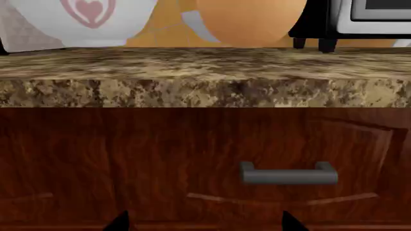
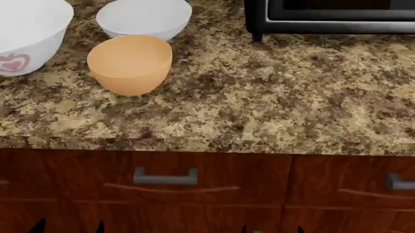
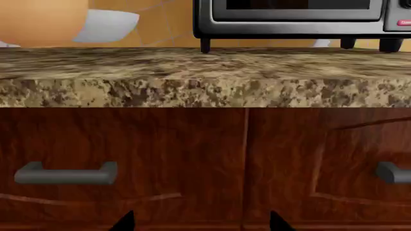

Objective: Stack the bowls from largest to smallest.

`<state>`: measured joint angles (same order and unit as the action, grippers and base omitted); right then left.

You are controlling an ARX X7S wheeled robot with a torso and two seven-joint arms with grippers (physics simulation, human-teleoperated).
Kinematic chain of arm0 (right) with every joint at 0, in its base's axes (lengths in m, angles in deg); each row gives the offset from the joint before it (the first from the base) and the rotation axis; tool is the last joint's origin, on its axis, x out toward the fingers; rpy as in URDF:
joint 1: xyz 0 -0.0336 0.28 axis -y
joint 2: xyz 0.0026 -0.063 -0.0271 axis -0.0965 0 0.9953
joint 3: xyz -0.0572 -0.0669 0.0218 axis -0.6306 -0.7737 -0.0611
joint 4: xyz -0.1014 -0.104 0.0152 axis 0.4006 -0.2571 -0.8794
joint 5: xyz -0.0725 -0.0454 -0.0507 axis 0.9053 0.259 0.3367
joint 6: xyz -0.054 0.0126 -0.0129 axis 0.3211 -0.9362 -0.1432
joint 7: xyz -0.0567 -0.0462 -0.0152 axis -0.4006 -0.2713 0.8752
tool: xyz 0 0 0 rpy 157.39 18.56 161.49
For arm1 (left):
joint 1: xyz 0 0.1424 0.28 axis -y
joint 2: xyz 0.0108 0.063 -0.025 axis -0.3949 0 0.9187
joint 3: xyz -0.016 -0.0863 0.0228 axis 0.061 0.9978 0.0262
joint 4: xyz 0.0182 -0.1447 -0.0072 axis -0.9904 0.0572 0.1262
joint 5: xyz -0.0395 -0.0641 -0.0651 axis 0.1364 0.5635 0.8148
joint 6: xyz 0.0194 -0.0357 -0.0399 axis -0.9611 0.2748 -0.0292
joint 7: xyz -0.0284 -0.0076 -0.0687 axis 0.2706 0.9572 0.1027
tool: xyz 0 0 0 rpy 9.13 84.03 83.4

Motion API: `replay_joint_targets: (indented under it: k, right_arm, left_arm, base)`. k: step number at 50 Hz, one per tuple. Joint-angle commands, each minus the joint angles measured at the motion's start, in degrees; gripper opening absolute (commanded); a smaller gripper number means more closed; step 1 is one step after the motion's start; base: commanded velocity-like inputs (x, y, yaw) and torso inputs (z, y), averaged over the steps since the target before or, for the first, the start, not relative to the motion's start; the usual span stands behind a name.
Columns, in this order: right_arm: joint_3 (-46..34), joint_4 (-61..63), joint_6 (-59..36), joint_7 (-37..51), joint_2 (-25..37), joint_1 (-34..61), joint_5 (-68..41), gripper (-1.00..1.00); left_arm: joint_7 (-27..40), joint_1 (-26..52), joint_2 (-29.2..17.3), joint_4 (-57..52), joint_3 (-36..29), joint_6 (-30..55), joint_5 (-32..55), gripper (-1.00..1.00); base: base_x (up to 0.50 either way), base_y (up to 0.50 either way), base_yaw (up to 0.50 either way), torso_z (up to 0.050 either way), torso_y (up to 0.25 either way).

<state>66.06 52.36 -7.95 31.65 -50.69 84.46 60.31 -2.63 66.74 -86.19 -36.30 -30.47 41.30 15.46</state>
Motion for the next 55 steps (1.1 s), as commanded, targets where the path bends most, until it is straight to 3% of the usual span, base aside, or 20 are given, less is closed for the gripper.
replay_joint_targets:
  k: [1, 13, 14, 16, 20, 27, 34, 38, 42, 55]
  right_arm:
    - [-0.7, -0.2, 0.2, 0.7, 0.6, 0.1, -0.6, 1.00]
    - [-2.4, -0.2, -1.5, 4.7, 2.5, 0.5, -3.2, 1.00]
    - [0.1, 0.0, -1.4, 2.1, 0.4, 0.3, -1.0, 1.00]
    - [-0.4, 0.8, -3.6, 2.9, 0.9, 0.4, -2.8, 1.00]
    - [-2.0, 5.2, -6.2, 3.6, 2.6, 0.3, -2.6, 1.00]
    - [0.1, 29.3, -25.1, 5.4, 5.4, 0.1, -5.1, 1.00]
    - [2.2, 42.7, -40.0, 6.2, 8.0, 2.5, -7.4, 1.00]
    - [2.7, 49.0, -47.4, 6.5, 9.0, 4.1, -8.7, 1.00]
    - [3.0, 49.2, -48.6, 6.6, 9.0, 4.4, -9.3, 1.00]
    - [4.0, 50.3, -50.6, 7.6, 9.6, 5.0, -10.0, 1.00]
  left_arm:
    - [1.9, 0.1, -1.6, 0.5, -1.9, -0.4, 1.6, 1.00]
    - [3.7, 0.0, -3.4, 0.0, -5.4, -0.5, 0.8, 1.00]
    - [1.0, -0.1, -0.6, 0.0, -1.8, -1.2, -1.5, 1.00]
    - [2.0, -0.2, -1.3, -0.2, -2.8, -1.0, -2.0, 1.00]
    - [3.2, -0.4, -2.2, -3.6, -3.8, 2.9, -2.4, 1.00]
    - [3.1, 0.2, -3.8, -25.9, -3.3, 24.8, -1.6, 1.00]
    - [3.3, 2.8, -5.5, -39.4, -1.2, 37.4, 0.1, 1.00]
    - [0.7, 4.2, -4.5, -45.7, 4.3, 44.4, 6.9, 1.00]
    - [1.1, 3.5, -4.9, -44.8, 5.3, 39.9, 7.1, 1.00]
    - [2.1, 5.0, -5.8, -45.0, 7.8, 41.8, 9.9, 1.00]
  base:
    - [0.00, 0.00, 0.00, 0.000, 0.000]
    - [0.00, 0.00, 0.00, 0.000, 0.000]
    - [0.00, 0.00, 0.00, 0.000, 0.000]
    - [0.00, 0.00, 0.00, 0.000, 0.000]
    - [0.00, 0.00, 0.00, 0.000, 0.000]
    - [0.00, 0.00, 0.00, 0.000, 0.000]
    - [0.00, 0.00, 0.00, 0.000, 0.000]
    - [0.00, 0.00, 0.00, 0.000, 0.000]
    - [0.00, 0.00, 0.00, 0.018, 0.000]
    - [0.00, 0.00, 0.00, 0.050, 0.000]
